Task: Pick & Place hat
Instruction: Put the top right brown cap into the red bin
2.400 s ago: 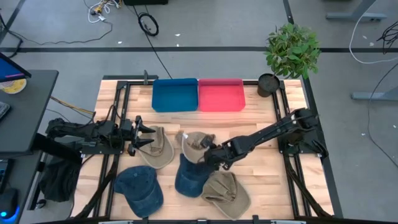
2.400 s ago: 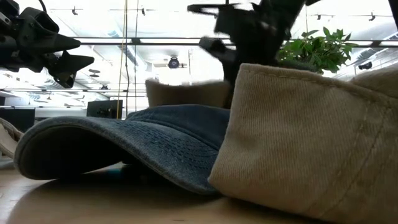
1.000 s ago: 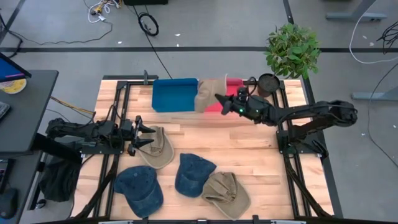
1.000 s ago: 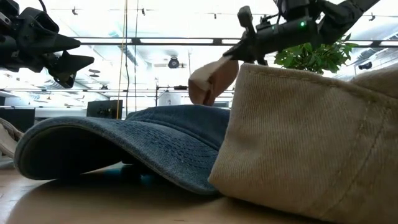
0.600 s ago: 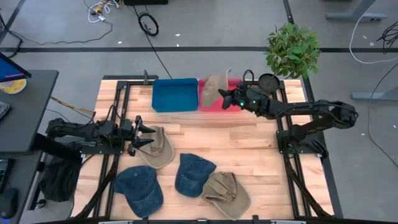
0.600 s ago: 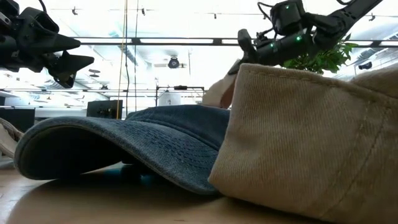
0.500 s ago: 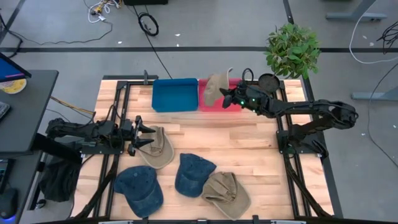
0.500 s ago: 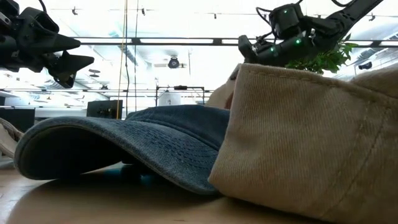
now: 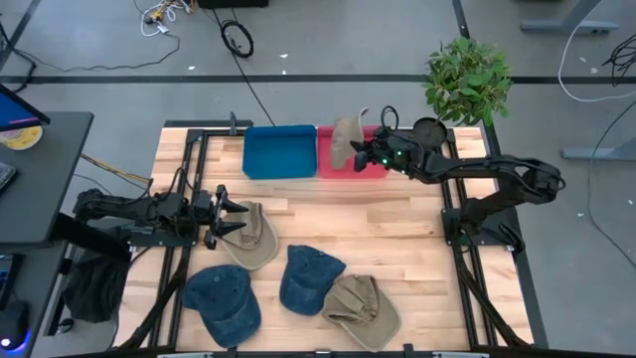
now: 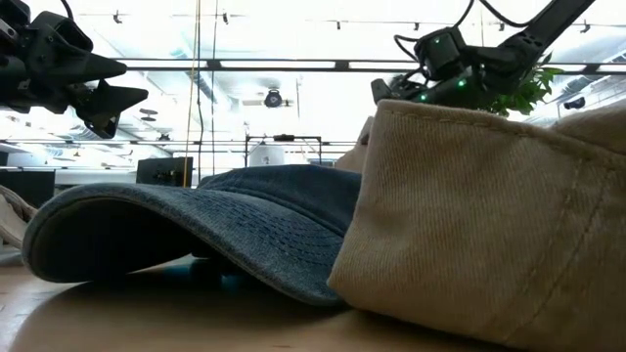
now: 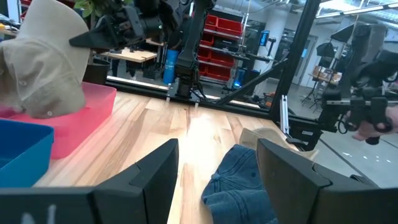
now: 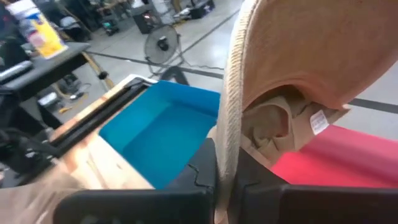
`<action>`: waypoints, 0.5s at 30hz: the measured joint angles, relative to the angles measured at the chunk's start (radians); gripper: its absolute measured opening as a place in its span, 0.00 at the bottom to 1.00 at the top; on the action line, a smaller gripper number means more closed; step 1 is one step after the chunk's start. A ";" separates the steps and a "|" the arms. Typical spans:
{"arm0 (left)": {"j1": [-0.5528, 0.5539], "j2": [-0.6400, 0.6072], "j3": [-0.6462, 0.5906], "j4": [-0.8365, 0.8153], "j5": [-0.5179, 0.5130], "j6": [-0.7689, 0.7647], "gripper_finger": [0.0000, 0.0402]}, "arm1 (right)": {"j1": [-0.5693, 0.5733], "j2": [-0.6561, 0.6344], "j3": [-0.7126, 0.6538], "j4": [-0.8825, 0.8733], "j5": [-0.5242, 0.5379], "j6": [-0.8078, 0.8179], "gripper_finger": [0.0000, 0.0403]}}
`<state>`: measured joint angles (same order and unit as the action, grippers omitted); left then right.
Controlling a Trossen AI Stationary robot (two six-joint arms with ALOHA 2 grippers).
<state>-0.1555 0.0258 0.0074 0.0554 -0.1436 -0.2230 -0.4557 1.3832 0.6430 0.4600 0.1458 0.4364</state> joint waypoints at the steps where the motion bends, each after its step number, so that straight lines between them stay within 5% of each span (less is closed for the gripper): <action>1: 0.000 0.000 0.000 0.000 0.000 0.000 0.55 | 0.000 0.014 0.000 0.023 -0.006 0.003 0.01; 15: 0.000 0.000 0.000 0.000 0.000 -0.001 0.55 | 0.001 0.153 0.000 0.169 -0.015 0.081 0.01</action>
<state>-0.1555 0.0260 0.0071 0.0553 -0.1436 -0.2236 -0.4549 1.5366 0.6430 0.6289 0.1309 0.5177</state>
